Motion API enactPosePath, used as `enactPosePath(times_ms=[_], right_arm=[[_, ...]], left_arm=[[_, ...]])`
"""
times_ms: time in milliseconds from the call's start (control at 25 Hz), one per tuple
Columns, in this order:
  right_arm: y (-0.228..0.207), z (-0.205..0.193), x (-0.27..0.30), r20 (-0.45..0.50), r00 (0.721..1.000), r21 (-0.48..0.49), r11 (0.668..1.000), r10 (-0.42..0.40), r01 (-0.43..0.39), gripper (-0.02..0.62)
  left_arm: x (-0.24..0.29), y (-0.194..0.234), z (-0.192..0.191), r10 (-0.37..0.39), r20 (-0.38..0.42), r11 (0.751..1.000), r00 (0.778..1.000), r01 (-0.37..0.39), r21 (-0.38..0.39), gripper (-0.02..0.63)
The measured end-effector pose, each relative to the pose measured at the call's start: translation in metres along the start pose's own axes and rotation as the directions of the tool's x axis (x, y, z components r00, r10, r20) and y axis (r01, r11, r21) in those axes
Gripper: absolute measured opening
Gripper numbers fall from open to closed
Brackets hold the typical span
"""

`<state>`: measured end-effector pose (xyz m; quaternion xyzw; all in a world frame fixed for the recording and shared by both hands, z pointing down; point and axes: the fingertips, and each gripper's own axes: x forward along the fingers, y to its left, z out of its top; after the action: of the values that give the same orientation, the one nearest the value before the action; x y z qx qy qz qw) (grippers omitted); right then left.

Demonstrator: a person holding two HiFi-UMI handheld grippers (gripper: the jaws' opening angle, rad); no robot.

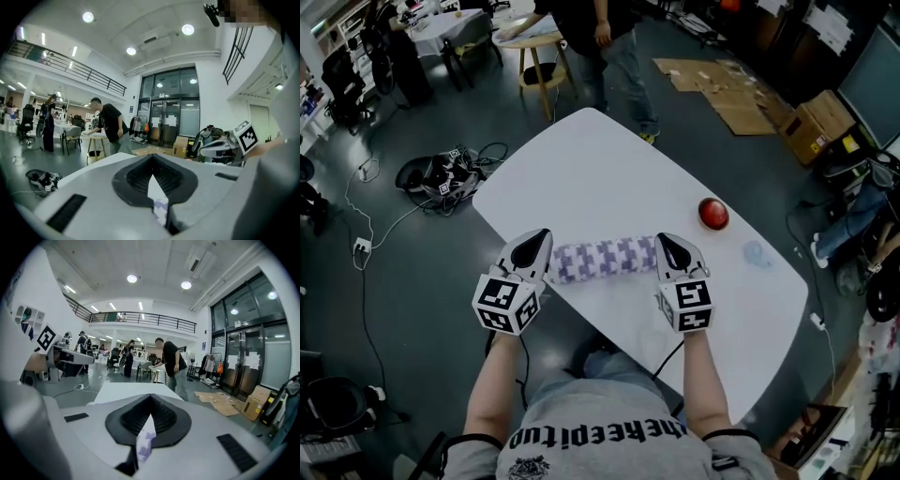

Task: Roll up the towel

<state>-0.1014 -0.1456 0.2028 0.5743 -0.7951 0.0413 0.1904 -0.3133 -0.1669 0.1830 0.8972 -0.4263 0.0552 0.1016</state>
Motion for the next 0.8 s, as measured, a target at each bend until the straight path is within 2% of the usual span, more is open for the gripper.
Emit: enactPosePath(times_ms=[120, 320, 480, 720, 800], right_arm=[[0.04, 0.037, -0.062, 0.057, 0.998, 0.032, 0.999, -0.037, 0.035, 0.002], [0.123, 0.068, -0.138, 0.138, 0.986, 0.07, 0.994, -0.089, 0.08, 0.002], [0.16, 0.093, -0.211, 0.195, 0.971, 0.08, 0.989, -0.136, 0.123, 0.002], [0.218, 0.118, -0.308, 0.276, 0.941, 0.088, 0.98, -0.194, 0.177, 0.002], [0.247, 0.113, -0.351, 0.304, 0.93, 0.087, 0.978, -0.207, 0.19, 0.002]], left_arm=[[-0.07, -0.017, 0.035, -0.013, 0.048, 1.0, 0.999, 0.014, -0.012, 0.006], [-0.185, -0.024, 0.067, -0.007, 0.149, 0.997, 0.989, -0.005, 0.083, 0.005], [-0.261, -0.053, 0.101, -0.011, 0.236, 0.993, 0.972, -0.017, 0.117, 0.006], [-0.369, -0.088, 0.125, -0.021, 0.324, 0.985, 0.946, -0.036, 0.169, 0.005], [-0.417, -0.106, 0.118, -0.026, 0.347, 0.983, 0.938, -0.039, 0.177, 0.006]])
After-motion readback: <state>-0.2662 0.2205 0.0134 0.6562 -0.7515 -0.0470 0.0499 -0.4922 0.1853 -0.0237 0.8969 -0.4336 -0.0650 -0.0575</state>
